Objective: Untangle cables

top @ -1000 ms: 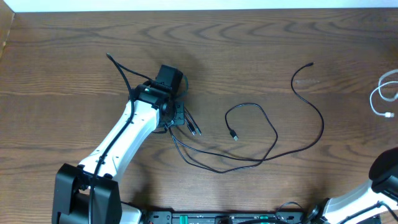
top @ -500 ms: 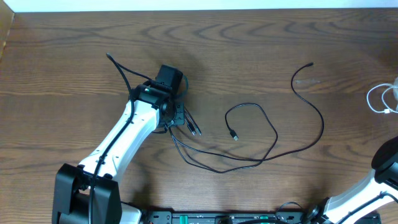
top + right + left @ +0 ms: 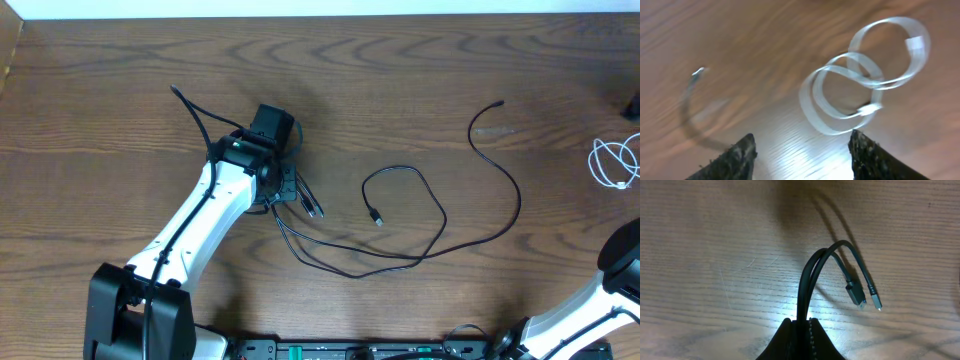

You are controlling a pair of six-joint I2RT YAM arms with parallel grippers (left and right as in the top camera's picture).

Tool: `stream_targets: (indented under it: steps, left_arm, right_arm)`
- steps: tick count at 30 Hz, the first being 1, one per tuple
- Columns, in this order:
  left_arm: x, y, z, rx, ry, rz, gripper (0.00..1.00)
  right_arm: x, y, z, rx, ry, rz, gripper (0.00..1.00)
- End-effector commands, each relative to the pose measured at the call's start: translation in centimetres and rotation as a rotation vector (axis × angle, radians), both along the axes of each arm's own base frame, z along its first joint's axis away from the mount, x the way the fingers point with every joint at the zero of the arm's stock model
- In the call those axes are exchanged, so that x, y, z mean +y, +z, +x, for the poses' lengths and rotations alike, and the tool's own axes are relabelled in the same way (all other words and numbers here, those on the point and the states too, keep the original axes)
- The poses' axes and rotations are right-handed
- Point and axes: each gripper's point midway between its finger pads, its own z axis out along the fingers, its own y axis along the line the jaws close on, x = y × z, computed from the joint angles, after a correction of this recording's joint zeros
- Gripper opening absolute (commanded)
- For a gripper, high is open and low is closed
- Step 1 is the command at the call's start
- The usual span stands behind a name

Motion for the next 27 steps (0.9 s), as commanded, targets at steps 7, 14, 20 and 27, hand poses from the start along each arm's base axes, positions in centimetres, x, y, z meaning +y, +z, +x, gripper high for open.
stream_targets:
  steps: [7, 14, 20, 27]
  left_arm:
    - [-3.7, 1.2, 1.5, -0.061, -0.045, -0.205, 0.08]
    - [-9.6, 9.3, 6.8, -0.411, -0.188, -0.535, 0.08]
    - [-8.0, 13.3, 9.1, -0.604, -0.152, -0.500, 0.52]
    - [-5.8, 8.0, 5.2, -0.335, -0.086, -0.406, 0.66]
  right_arm:
    - [12.5, 0.6, -1.4, 0.035, 0.318, 0.398, 0.71]
    - [19.8, 0.4, -3.3, 0.157, 0.592, 0.421, 0.75]
    - [24.4, 0.3, -3.5, 0.198, 0.718, 0.404, 0.78]
    - [28.4, -0.3, -4.7, 0.283, 0.850, 0.329, 0.87]
